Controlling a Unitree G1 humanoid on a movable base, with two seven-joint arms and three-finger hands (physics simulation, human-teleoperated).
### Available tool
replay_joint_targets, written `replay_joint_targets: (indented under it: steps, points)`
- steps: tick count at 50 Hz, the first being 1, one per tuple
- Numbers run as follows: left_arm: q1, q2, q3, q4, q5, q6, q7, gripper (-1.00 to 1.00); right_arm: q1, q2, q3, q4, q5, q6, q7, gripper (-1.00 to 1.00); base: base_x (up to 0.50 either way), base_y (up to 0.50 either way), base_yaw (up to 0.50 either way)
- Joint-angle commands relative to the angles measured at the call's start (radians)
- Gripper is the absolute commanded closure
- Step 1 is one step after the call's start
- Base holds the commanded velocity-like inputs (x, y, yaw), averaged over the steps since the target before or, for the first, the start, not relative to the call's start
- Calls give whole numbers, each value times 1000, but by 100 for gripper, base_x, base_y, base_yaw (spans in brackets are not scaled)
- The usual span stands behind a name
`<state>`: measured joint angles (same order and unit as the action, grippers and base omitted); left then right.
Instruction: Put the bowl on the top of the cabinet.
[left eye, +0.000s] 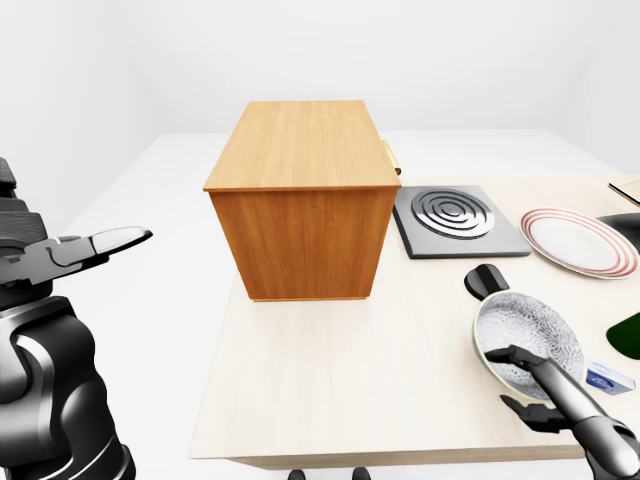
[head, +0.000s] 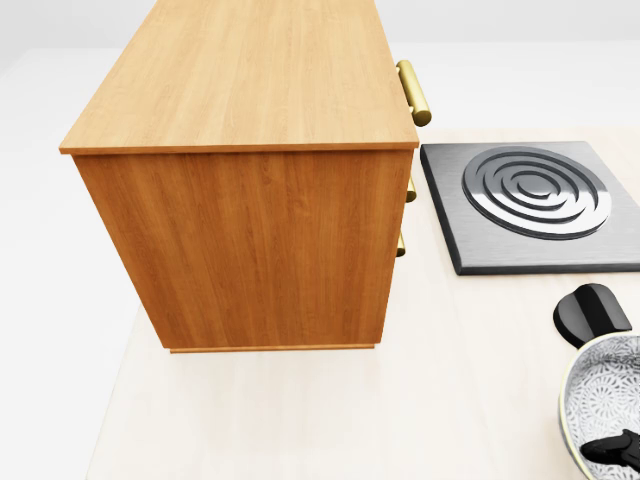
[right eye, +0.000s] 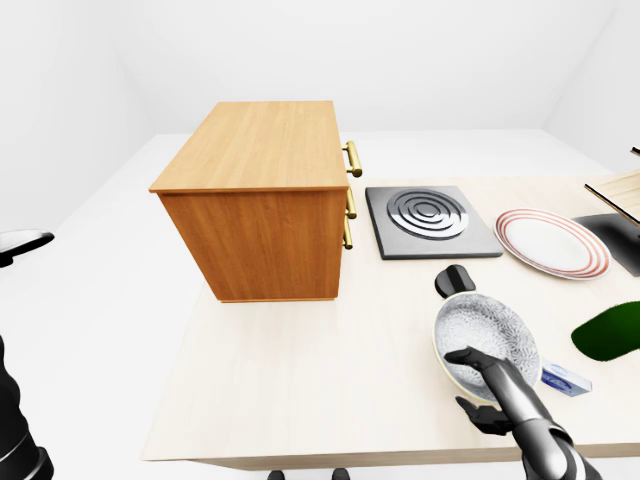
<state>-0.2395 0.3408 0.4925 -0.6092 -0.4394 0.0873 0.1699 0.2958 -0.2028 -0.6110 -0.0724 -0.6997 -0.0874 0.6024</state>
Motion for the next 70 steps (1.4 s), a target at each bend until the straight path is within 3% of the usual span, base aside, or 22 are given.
replay_joint_targets:
  steps: [1, 18, 25, 30, 33, 34, 36, 37, 43, 45, 46, 48, 50, 51, 54, 56, 59, 61, 64, 67, 70]
  points:
    - [6, -9, -1, 11, -1, 0, -2, -100, 19, 15, 40, 66, -28, 0, 51, 100, 0, 0, 0]
    - [-2, -2, 0, 6, -2, 0, 5, -100, 14, 11, -24, -7, 21, 0, 96, 100, 0, 0, 0]
    - [-10, 1, -2, 9, 0, 0, 11, -100, -45, 1, -115, -285, 206, 0, 96, 100, 0, 0, 0]
    - [-11, 4, 0, 5, -2, 0, 15, -100, -138, -63, -190, -546, 359, 0, 96, 100, 0, 0, 0]
    - [-12, 5, 0, 4, -3, 0, 16, -100, -162, -72, -202, -582, 380, 0, 96, 100, 0, 0, 0]
    - [-3, -7, -5, 20, 7, 0, 3, -100, -221, -147, -231, -678, 438, 0, 96, 100, 0, 0, 0]
    - [-2, -8, -6, 21, 8, 0, 3, -100, -232, -150, -236, -686, 441, 0, 96, 100, 0, 0, 0]
    - [0, -10, -6, 24, 8, 0, 0, -100, -268, -195, -248, -714, 459, 0, 96, 100, 0, 0, 0]
    - [0, -7, -4, 19, 4, 0, 1, -100, -340, -275, -235, -720, 459, 0, 96, 100, 0, 0, 0]
    - [3, -9, -4, 19, 5, 0, -2, -100, -422, -370, -199, -648, 414, 0, 96, 100, 0, 0, 0]
    - [3, -9, -4, 20, 5, 0, -2, -100, -423, -377, -196, -644, 413, 0, 96, 100, 0, 0, 0]
    - [0, -1, 3, 5, -4, 0, 5, -100, -524, -481, -137, -555, 384, 0, 96, 100, 0, 0, 0]
    - [-4, 2, 4, 0, -7, 0, 8, -100, -550, -519, -115, -514, 372, 0, 96, 100, 0, 0, 0]
    - [-1, -2, 2, 7, -3, 0, 4, -100, -630, -585, -61, -428, 355, 0, 96, 100, 0, 0, 0]
    - [-1, -6, -3, 17, 3, 0, 1, -100, -756, -683, 44, -268, 320, 0, 96, 100, 0, 0, 0]
    - [-4, -2, -2, 12, 1, 0, 5, -100, -924, -736, 181, -68, 266, 0, 96, 100, 0, 0, 0]
    - [-3, -4, -2, 15, 2, 0, 3, -100, -1115, -743, 307, 180, 166, 0, 96, 100, 0, 0, 0]
    - [-2, -4, -2, 14, 2, 0, 4, -100, -1319, -720, 406, 445, 51, 0, 96, 100, 0, 0, 0]
    - [-2, -7, -4, 18, 4, 0, 2, -100, -1539, -682, 474, 754, -100, 0, 90, 100, 0, 0, 0]
    - [-6, -5, -6, 22, 4, 0, 3, -100, -1762, -633, 540, 1097, -255, 0, -87, 100, 0, 0, 0]
    - [-5, -4, -5, 20, 2, 0, 4, -100, -1854, -607, 570, 1248, -339, 0, -179, 100, 0, 0, 0]
